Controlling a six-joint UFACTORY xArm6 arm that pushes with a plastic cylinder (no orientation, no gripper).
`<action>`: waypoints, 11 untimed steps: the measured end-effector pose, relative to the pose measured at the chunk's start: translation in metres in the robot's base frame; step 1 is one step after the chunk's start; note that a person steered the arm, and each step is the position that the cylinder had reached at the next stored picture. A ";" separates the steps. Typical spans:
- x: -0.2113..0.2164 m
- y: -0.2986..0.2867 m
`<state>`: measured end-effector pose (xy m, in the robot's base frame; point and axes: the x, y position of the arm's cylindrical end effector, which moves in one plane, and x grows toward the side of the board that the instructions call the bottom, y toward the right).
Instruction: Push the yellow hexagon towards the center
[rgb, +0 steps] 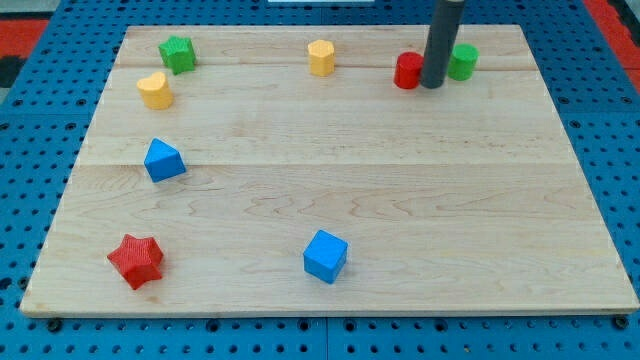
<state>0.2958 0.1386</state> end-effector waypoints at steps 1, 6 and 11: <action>-0.022 -0.003; -0.103 0.013; -0.076 -0.147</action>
